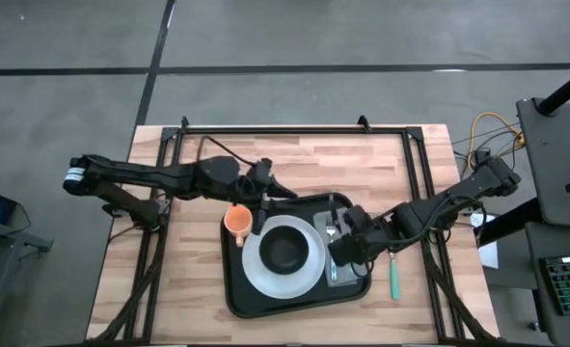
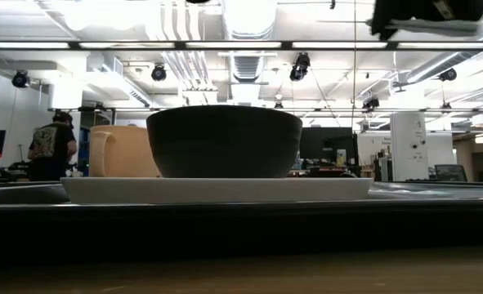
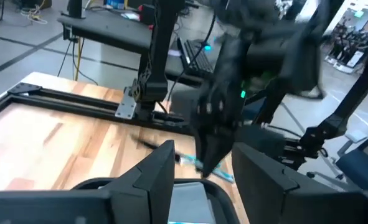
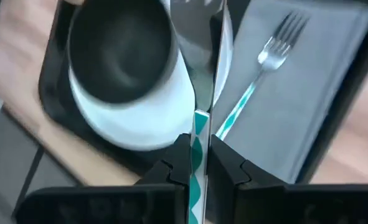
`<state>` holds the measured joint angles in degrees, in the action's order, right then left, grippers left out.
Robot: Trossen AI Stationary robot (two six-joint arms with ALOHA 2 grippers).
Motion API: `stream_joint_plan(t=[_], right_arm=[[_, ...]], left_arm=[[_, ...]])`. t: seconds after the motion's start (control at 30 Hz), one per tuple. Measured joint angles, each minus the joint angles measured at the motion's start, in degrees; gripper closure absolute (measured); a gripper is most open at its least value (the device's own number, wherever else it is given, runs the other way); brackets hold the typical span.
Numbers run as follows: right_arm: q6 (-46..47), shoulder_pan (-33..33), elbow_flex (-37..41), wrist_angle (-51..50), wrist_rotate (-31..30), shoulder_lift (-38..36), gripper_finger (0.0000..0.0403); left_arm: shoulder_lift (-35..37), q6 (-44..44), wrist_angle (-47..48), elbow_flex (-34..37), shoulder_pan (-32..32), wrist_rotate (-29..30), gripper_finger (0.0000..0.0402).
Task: Set up tray
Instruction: Put the blue butter knife on the gray napkin to the right side of the blue fork
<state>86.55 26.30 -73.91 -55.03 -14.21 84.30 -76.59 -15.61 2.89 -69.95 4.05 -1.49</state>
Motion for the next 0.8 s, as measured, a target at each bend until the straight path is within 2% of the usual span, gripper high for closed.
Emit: stream_joint_plan(t=[0.1,0.3,0.57,0.7,0.8], right_arm=[[-0.5,0.01,5.67,6.17,4.51,-0.71,0.0383],[2.78,-0.58,20.1,25.76,6.11,-3.56,0.0383],[8.85,-1.02,31.09,33.34,7.47,-7.47,0.0383],[10.3,-2.62,37.47,44.7,9.49,-8.6,0.0383],[11.01,-3.48,39.71,47.07,10.28,-7.62,0.0383]], left_arm=[[1.96,-0.05,0.64,0.24,0.0,0.0,0.0261],[5.73,-0.1,2.41,0.5,0.13,-0.01,0.0261],[9.8,-0.12,2.93,1.02,0.13,-0.03,0.0261],[10.86,-0.12,2.97,1.0,0.13,-0.03,0.0261],[11.4,-0.14,3.09,1.36,0.13,-0.03,0.026]])
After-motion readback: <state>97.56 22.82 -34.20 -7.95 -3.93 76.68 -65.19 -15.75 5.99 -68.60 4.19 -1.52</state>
